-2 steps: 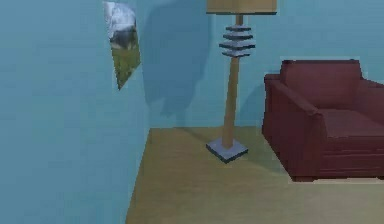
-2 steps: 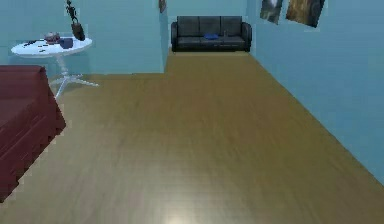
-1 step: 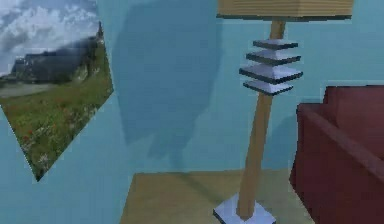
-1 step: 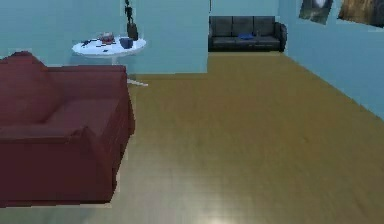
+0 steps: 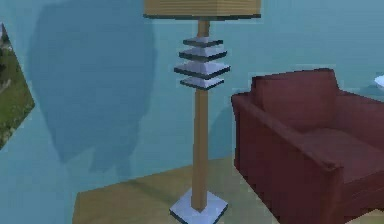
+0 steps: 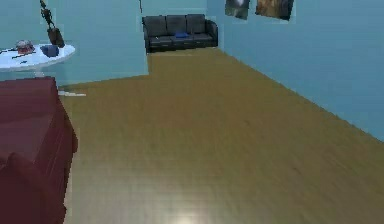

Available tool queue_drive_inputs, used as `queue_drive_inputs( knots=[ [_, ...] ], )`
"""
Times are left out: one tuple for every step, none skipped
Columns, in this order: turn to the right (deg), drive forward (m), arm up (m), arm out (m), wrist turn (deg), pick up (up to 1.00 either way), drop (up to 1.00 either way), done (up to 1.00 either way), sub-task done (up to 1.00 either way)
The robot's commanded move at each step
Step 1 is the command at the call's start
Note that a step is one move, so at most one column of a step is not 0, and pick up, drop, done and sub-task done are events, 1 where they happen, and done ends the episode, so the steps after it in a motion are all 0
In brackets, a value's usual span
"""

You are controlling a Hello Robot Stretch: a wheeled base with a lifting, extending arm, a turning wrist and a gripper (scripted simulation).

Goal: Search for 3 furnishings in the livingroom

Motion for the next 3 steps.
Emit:
queue_drive_inputs(
  knots=[
    [0.0,0.00,0.00,0.00,0.0,0.00,0.00,0.00,1.00],
    [45.0,0.00,0.00,0.00,0.0,0.00,0.00,0.00,0.00],
    [24.0,0.00,0.00,0.00,0.0,0.00,0.00,0.00,0.00]
  ],
)
